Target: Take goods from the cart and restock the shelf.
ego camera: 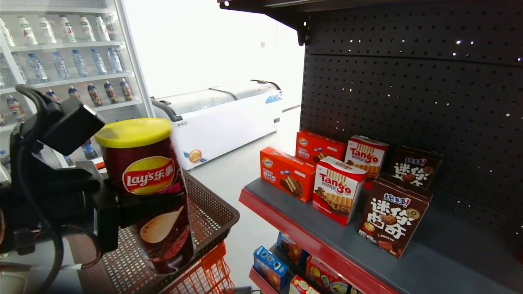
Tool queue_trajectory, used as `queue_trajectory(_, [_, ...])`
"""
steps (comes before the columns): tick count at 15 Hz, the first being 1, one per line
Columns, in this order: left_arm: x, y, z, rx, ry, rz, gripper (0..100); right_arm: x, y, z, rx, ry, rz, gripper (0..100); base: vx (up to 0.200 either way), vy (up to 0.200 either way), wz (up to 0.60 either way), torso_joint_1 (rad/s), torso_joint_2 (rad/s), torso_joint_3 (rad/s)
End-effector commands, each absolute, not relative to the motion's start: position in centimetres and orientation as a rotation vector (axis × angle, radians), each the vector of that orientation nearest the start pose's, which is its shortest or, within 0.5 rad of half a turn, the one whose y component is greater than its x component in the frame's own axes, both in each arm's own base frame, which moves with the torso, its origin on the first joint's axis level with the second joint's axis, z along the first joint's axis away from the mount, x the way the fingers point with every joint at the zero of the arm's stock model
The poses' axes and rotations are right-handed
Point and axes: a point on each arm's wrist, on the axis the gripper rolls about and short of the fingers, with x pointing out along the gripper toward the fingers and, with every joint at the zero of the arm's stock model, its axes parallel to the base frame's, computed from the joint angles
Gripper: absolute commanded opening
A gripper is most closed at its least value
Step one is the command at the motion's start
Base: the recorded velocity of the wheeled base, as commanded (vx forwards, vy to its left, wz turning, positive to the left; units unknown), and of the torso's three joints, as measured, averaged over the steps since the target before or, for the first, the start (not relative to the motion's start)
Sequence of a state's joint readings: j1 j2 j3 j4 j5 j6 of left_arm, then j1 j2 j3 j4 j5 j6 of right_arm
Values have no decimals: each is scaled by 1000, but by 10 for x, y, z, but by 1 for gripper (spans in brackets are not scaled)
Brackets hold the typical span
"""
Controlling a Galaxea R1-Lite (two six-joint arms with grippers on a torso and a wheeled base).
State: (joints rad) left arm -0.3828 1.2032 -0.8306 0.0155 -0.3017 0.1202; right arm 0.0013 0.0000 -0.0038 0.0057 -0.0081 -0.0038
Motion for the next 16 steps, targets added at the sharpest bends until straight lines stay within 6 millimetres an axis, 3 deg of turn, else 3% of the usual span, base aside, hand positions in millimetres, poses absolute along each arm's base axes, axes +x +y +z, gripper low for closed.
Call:
queue_trajectory(1, [126,-74,259,161,321,-739,0,-23,0,76,-5,3,-8,100,0,0,0,0,0,0])
queue_trajectory(3, [104,-69,254,163,328,-780,0,-23,0,76,-5,3,-6,100,0,0,0,0,0,0])
queue_trajectory(7, [85,-64,243,133,333,-827,0,-23,0,76,-6,0,-6,100,0,0,0,0,0,0])
queue_trajectory(16, [108,-79,227,93,415,-792,0,-23,0,76,-6,2,-6,100,0,0,0,0,0,0])
